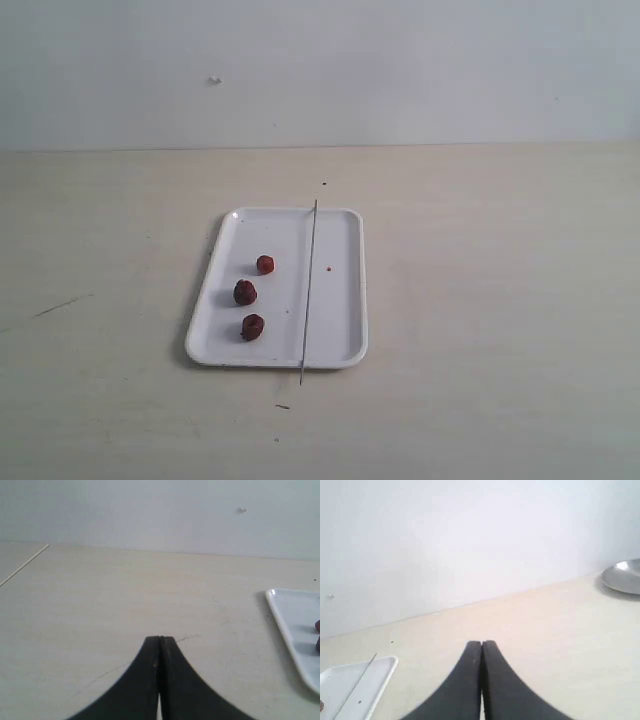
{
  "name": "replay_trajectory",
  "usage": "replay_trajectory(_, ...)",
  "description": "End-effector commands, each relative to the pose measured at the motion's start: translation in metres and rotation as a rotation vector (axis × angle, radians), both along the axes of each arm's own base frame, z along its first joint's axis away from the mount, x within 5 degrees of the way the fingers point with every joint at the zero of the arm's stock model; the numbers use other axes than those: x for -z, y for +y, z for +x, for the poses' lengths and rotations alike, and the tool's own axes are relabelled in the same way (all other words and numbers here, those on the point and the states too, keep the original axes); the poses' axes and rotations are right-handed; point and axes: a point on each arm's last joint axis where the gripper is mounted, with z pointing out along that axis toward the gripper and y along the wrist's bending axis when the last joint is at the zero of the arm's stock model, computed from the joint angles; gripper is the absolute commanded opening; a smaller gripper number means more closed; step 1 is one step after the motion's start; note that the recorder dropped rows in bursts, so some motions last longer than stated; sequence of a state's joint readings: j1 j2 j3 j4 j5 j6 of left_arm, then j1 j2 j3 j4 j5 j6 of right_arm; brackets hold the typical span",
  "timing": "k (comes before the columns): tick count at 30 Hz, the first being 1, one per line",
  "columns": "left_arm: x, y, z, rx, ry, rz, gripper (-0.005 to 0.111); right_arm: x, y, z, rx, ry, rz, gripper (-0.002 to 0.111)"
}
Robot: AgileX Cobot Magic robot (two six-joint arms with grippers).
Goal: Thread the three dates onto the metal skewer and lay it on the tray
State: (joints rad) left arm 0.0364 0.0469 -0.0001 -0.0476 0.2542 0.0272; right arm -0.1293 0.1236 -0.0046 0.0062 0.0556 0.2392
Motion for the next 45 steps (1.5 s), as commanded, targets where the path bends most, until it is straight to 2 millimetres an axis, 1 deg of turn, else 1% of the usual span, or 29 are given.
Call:
replay_trajectory(1, -0.001, 0.000, 0.000, -0.004, -0.011, -0.003, 0.000, -0.005, 0.000, 0.000, -0.001, -0.067, -0.019, 0.000)
replay_trajectory(5, -0.001, 0.000, 0.000, -0.004, -0.011, -0.003, 0.000, -0.011, 0.000, 0.000, 0.002, -0.141, -0.003, 0.000)
replay_trajectory(7, -0.001, 0.000, 0.000, -0.004, -0.011, -0.003, 0.000, -0.014, -0.001, -0.001, 0.007, -0.175, 0.036, 0.000)
replay_trajectory(9, -0.001, 0.000, 0.000, -0.004, -0.011, -0.003, 0.000, -0.017, -0.002, -0.001, 0.021, -0.230, 0.165, 0.000)
replay_trajectory(11, -0.001, 0.000, 0.000, -0.004, -0.011, -0.003, 0.000, -0.017, -0.004, -0.001, 0.040, -0.272, 0.484, 0.000)
replay_trajectory(12, -0.001, 0.000, 0.000, -0.004, -0.011, -0.003, 0.000, -0.016, -0.004, -0.001, 0.043, -0.283, 0.591, 0.000)
replay_trajectory(13, -0.001, 0.000, 0.000, -0.004, -0.011, -0.003, 0.000, -0.017, -0.005, -0.002, 0.044, -0.298, 0.664, 0.000)
replay_trajectory(16, -0.001, 0.000, 0.000, -0.004, -0.011, -0.003, 0.000, -0.020, -0.005, -0.002, 0.038, -0.339, 0.723, 0.000)
replay_trajectory(18, -0.001, 0.000, 0.000, -0.004, -0.011, -0.003, 0.000, -0.033, -0.005, -0.004, 0.020, -0.383, 0.703, 0.000)
replay_trajectory(20, -0.001, 0.000, 0.000, -0.003, -0.011, -0.001, 0.000, -0.054, -0.003, -0.006, -0.013, -0.405, 0.648, 0.000)
replay_trajectory(21, -0.001, 0.000, 0.000, -0.003, -0.011, -0.001, 0.000, -0.062, -0.001, -0.007, -0.024, -0.381, 0.622, 0.000)
replay_trajectory(23, -0.001, 0.000, 0.000, -0.003, -0.011, -0.001, 0.000, -0.083, 0.002, -0.012, -0.033, -0.343, 0.572, 0.000)
replay_trajectory(25, -0.001, 0.000, 0.000, -0.003, -0.011, -0.001, 0.000, -0.103, 0.002, -0.016, -0.037, -0.350, 0.527, 0.000)
replay_trajectory(28, -0.001, 0.000, 0.000, -0.004, -0.011, -0.003, 0.000, -0.135, 0.002, -0.013, -0.038, -0.352, 0.423, 0.000)
replay_trajectory(31, -0.001, 0.000, 0.000, -0.004, -0.011, -0.003, 0.000, -0.160, 0.002, 0.005, -0.032, -0.250, 0.333, 0.000)
replay_trajectory(33, -0.001, 0.000, 0.000, -0.004, -0.011, -0.003, 0.000, -0.174, 0.002, 0.029, -0.051, -0.128, 0.264, 0.000)
replay_trajectory(34, -0.001, 0.000, 0.000, -0.004, -0.011, -0.003, 0.000, -0.177, 0.004, 0.040, -0.081, -0.046, 0.211, 0.000)
replay_trajectory(36, -0.001, 0.000, 0.000, -0.004, -0.011, -0.003, 0.000, -0.183, 0.012, 0.070, -0.211, 0.151, 0.157, 0.000)
replay_trajectory(37, -0.001, 0.000, 0.000, -0.004, -0.011, -0.003, 0.000, -0.185, 0.016, 0.087, -0.284, 0.237, 0.161, 0.000)
replay_trajectory(38, -0.001, 0.000, 0.000, -0.004, -0.011, -0.003, 0.000, -0.182, 0.023, 0.101, -0.386, 0.361, 0.156, 0.000)
replay_trajectory(39, -0.001, 0.000, 0.000, -0.004, -0.011, -0.003, 0.000, -0.181, 0.026, 0.117, -0.453, 0.453, 0.180, 0.000)
replay_trajectory(40, -0.001, 0.000, 0.000, -0.004, -0.011, -0.003, 0.000, -0.178, 0.028, 0.128, -0.505, 0.541, 0.202, 0.000)
replay_trajectory(41, -0.001, 0.000, 0.000, -0.004, -0.011, -0.003, 0.000, -0.172, 0.031, 0.144, -0.568, 0.661, 0.223, 0.000)
replay_trajectory(43, -0.001, 0.000, 0.000, -0.004, -0.011, -0.003, 0.000, -0.160, 0.037, 0.162, -0.624, 0.788, 0.235, 0.000)
replay_trajectory(44, -0.001, 0.000, 0.000, -0.004, -0.011, -0.003, 0.000, -0.150, 0.045, 0.175, -0.644, 0.838, 0.233, 0.000)
replay_trajectory(45, -0.001, 0.000, 0.000, -0.004, -0.011, -0.003, 0.000, -0.143, 0.052, 0.183, -0.649, 0.857, 0.233, 0.000)
